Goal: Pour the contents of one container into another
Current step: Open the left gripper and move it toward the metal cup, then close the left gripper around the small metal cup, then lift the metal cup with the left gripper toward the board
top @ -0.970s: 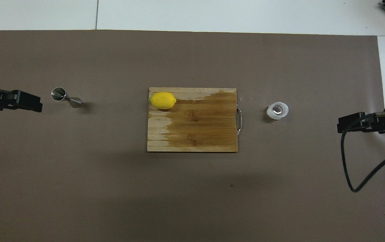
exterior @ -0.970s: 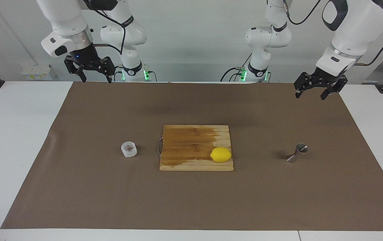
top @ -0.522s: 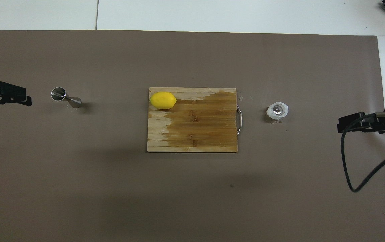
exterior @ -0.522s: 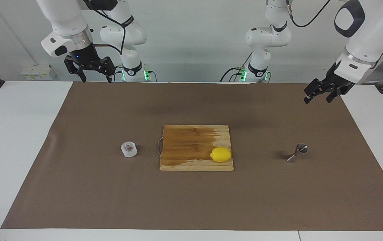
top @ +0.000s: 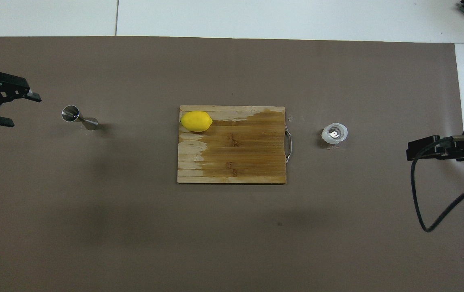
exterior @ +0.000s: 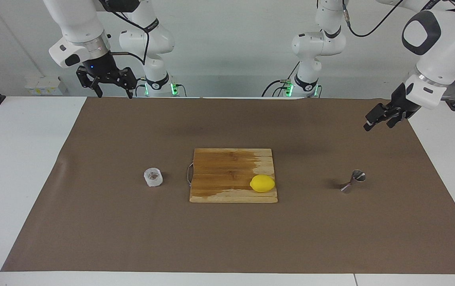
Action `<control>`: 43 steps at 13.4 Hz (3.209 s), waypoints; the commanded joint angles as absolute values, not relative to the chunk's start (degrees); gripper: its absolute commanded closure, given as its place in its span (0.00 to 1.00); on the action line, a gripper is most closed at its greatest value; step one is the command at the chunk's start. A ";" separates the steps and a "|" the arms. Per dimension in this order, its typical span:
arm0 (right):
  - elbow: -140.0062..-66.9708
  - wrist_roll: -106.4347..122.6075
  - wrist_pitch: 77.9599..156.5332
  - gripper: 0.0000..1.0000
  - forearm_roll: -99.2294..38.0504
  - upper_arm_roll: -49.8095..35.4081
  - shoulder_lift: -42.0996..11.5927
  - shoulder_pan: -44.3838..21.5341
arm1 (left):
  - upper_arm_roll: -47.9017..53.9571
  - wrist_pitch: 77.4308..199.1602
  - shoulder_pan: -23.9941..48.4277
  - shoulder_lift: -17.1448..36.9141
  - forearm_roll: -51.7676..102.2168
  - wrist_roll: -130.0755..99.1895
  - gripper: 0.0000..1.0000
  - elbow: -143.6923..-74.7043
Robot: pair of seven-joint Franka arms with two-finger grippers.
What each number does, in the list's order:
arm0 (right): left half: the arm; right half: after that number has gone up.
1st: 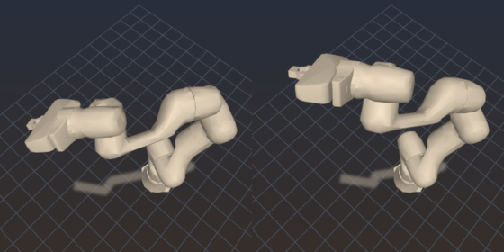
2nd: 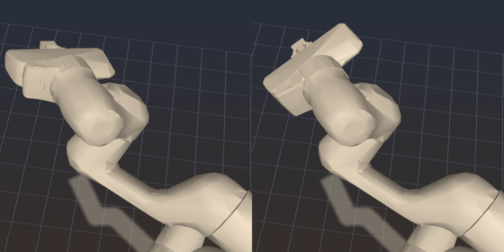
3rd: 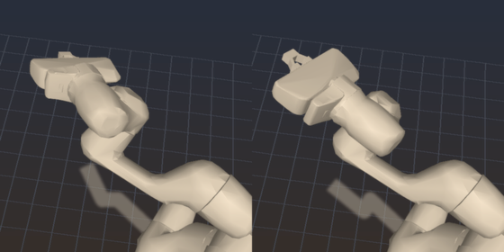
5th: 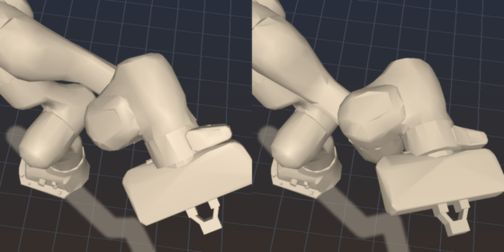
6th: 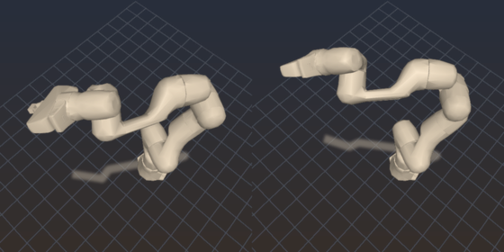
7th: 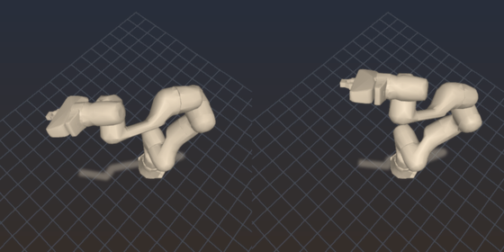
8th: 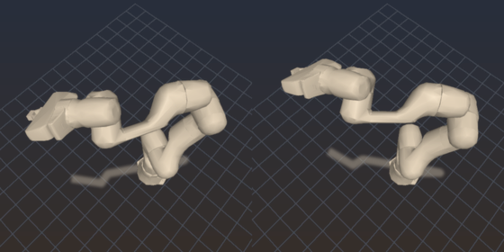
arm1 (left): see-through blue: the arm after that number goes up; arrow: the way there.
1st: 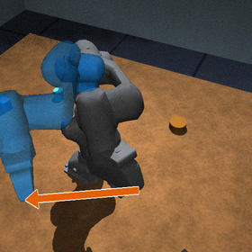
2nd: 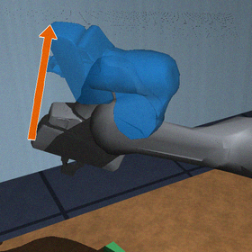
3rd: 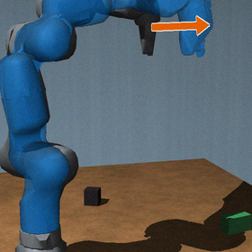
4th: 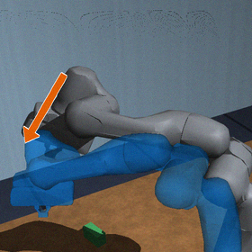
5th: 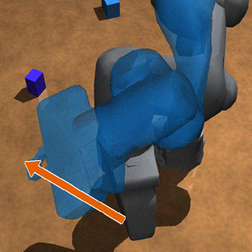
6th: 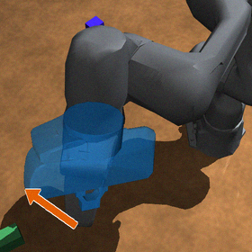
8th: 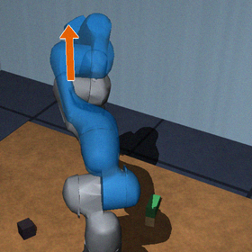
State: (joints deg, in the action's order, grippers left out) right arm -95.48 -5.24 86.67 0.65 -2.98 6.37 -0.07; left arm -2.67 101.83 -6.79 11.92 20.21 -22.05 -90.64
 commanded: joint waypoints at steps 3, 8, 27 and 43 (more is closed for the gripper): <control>-96.15 -5.80 86.31 0.00 -0.09 -3.25 7.29 0.62 | -2.29 101.43 -11.86 19.66 28.29 -35.74 0.00 -84.83; -96.15 -5.80 86.31 0.00 -0.09 -3.25 7.29 0.62 | -2.37 100.63 -16.69 25.12 32.95 -43.93 0.00 -85.16; -96.15 -5.80 86.31 0.00 -0.09 -3.25 7.29 0.62 | -2.11 123.83 -13.54 18.19 62.46 -54.84 0.00 -116.19; -96.15 -5.80 86.31 0.00 -0.09 -3.25 7.29 0.62 | -2.11 131.92 -7.91 18.72 73.48 -56.34 0.49 -117.33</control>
State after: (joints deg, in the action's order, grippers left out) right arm -95.48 -5.24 86.67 0.65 -2.98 6.37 -0.07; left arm -1.52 130.77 -8.68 20.18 72.30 -55.94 -115.50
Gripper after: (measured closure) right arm 0.000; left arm 0.040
